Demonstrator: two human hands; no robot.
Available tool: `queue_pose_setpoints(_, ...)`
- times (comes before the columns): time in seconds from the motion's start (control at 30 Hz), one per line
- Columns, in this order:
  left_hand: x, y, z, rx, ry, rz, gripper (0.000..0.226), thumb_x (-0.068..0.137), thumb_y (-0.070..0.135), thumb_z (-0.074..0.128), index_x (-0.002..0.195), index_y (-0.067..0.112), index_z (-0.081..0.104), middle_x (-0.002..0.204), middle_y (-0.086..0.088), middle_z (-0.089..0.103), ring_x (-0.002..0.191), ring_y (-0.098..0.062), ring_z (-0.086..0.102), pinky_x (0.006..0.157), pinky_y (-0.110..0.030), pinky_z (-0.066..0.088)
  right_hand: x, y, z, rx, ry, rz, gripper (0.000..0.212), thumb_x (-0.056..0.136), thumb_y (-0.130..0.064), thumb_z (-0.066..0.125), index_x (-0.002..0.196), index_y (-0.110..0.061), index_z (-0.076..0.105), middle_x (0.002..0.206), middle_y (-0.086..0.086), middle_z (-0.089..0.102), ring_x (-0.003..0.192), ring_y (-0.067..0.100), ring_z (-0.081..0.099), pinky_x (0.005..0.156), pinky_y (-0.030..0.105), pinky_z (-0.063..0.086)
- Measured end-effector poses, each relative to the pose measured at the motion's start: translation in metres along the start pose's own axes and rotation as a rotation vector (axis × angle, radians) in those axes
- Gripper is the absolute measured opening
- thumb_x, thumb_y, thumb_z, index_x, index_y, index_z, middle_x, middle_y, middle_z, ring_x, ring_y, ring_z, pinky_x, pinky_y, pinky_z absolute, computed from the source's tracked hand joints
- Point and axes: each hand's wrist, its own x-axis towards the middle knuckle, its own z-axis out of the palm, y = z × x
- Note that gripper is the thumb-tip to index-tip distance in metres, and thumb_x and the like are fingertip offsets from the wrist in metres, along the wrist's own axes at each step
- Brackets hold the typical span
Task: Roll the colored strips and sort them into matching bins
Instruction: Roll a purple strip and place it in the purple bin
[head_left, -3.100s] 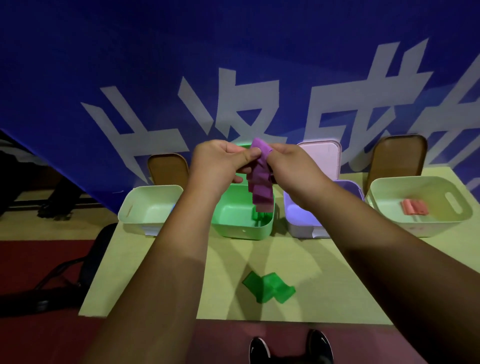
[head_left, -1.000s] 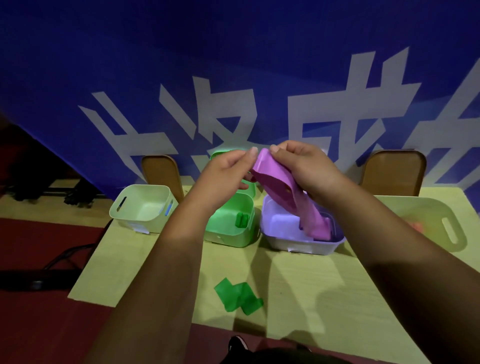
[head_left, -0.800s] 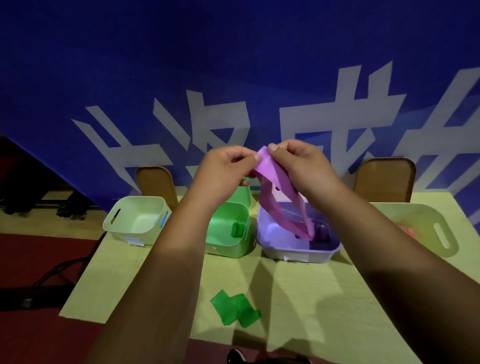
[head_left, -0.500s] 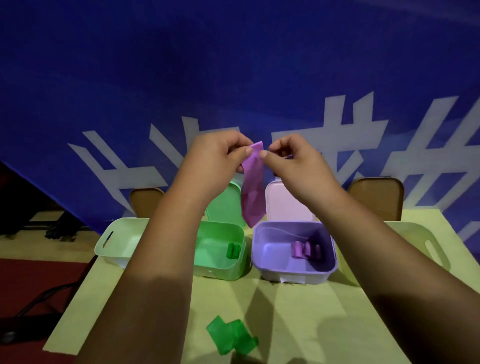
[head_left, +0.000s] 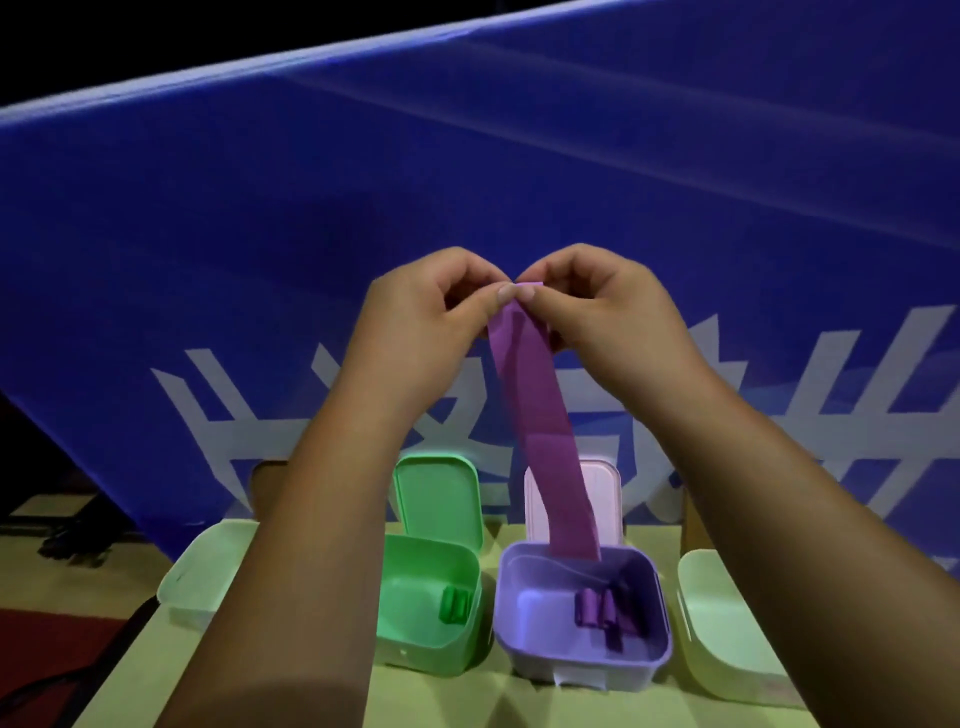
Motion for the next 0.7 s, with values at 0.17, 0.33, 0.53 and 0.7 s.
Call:
queue_pose_setpoints(0.17, 0.008, 0.024, -0.009, -0.11, 0.013, 0.041, 0.009, 0.103, 0.022, 0.073, 0.1, 0.022, 0.081, 0.089, 0.006, 0.081, 0.083, -0.01, 0.079, 0.076, -0.029, 0.065, -0.006, -0.025, -0.015, 0.047, -0.02, -0.096, 0.011, 0.103, -0.021, 0.073, 0.108, -0.012, 0.076, 0.089, 0.007, 0.078, 0.08, 0.022, 0.075, 0.073, 0.037, 0.066)
queue_pose_setpoints(0.33, 0.013, 0.051, -0.022, -0.129, -0.009, 0.088, 0.011, 0.105, 0.018, 0.07, 0.1, 0.017, 0.08, 0.088, 0.004, 0.081, 0.081, -0.01, 0.079, 0.07, -0.021, 0.061, -0.005, -0.049, -0.02, 0.086, 0.048, -0.164, 0.008, 0.103, -0.014, 0.072, 0.106, -0.008, 0.075, 0.088, 0.008, 0.079, 0.076, 0.019, 0.075, 0.07, 0.033, 0.065)
queue_pose_setpoints(0.53, 0.029, 0.079, -0.045, -0.104, -0.041, 0.118, 0.01, 0.106, 0.023, 0.068, 0.104, 0.019, 0.077, 0.092, 0.001, 0.081, 0.087, -0.013, 0.081, 0.077, -0.03, 0.067, 0.012, -0.085, -0.032, 0.044, 0.011, -0.218, 0.011, 0.103, -0.017, 0.072, 0.109, -0.008, 0.075, 0.091, 0.009, 0.079, 0.085, 0.028, 0.077, 0.076, 0.041, 0.066)
queue_pose_setpoints(0.7, 0.044, 0.098, -0.061, -0.179, -0.026, 0.133, 0.008, 0.104, 0.017, 0.072, 0.105, 0.012, 0.078, 0.093, -0.004, 0.082, 0.088, -0.018, 0.082, 0.081, -0.036, 0.068, 0.032, -0.115, -0.043, 0.028, -0.049, -0.238, 0.012, 0.101, -0.014, 0.073, 0.11, -0.006, 0.076, 0.096, 0.013, 0.08, 0.094, 0.032, 0.078, 0.083, 0.045, 0.067)
